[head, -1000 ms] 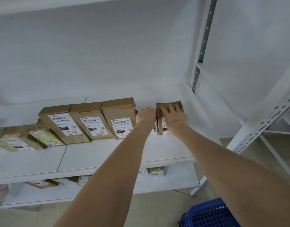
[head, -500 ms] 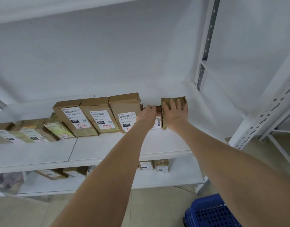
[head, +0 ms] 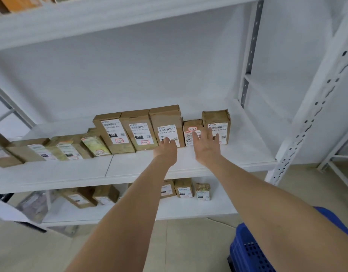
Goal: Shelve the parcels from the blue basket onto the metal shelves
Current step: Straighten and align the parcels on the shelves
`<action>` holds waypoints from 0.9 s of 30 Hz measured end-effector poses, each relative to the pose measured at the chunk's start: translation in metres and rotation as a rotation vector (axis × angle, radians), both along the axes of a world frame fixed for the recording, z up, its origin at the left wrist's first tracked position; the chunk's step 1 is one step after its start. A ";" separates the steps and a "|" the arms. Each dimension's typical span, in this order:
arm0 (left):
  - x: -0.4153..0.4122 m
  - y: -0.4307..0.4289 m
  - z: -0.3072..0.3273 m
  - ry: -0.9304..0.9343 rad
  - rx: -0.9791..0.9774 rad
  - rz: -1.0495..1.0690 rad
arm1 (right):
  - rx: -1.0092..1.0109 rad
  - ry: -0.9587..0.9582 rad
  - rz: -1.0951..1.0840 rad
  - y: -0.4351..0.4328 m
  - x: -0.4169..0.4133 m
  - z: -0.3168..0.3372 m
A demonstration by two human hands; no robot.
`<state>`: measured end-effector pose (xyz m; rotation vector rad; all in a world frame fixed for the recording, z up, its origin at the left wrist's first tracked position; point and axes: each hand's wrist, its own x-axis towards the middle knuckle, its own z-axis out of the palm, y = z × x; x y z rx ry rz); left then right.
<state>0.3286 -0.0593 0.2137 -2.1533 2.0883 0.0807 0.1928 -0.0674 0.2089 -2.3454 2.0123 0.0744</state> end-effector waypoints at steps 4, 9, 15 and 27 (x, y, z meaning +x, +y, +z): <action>0.031 0.014 0.002 0.027 0.001 -0.035 | -0.036 0.034 -0.012 0.024 0.036 0.007; 0.105 0.049 -0.004 0.044 -0.003 -0.055 | -0.009 0.016 -0.047 0.058 0.113 0.006; 0.230 0.104 -0.021 0.024 0.060 -0.053 | 0.045 0.016 -0.022 0.111 0.236 -0.010; 0.378 0.159 -0.110 0.022 0.235 0.062 | 0.173 0.007 0.126 0.157 0.387 -0.100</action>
